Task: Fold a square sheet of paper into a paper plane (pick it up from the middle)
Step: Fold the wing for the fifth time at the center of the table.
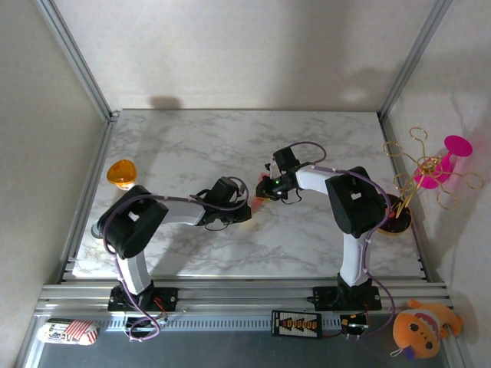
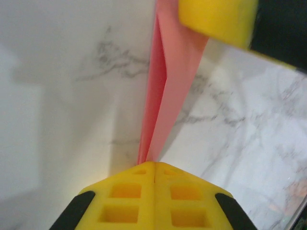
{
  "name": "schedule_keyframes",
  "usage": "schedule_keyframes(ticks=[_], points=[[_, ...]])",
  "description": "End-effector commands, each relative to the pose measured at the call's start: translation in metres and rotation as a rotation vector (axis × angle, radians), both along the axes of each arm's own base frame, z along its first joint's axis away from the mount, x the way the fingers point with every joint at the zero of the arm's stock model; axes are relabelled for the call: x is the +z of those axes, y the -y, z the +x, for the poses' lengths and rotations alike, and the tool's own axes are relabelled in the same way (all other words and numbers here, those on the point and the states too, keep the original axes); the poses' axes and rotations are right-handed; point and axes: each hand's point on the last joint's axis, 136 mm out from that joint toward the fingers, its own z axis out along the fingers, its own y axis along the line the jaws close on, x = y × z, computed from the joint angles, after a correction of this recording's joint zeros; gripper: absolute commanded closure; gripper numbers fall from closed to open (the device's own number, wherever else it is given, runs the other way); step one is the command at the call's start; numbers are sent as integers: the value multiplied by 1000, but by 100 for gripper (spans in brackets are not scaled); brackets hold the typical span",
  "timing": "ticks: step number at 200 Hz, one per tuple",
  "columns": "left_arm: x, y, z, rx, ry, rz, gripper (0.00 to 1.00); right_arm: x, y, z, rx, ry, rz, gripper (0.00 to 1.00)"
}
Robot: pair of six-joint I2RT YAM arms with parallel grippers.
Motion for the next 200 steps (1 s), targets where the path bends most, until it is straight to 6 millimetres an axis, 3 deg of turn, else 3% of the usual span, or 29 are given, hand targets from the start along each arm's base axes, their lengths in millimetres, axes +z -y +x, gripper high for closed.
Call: schedule_keyframes(ticks=[1, 45, 69, 115, 171, 200], points=[[-14, -28, -33, -72, -85, 137, 98, -73, 55, -19, -60, -89, -310, 81], [56, -3, 7, -36, 115, 21, 98, -71, 53, -19, -59, -87, -305, 81], [71, 10, 29, 22, 171, -49, 98, -70, 51, -19, -59, -85, -298, 81], [53, 26, 50, 78, 143, -88, 100, -68, 50, -18, -59, -85, -287, 81], [15, 23, 47, 94, 73, -28, 100, -64, 45, -15, -61, -75, -263, 81], [8, 21, 48, 108, 67, -6, 100, -60, 42, -13, -60, -69, -249, 81]])
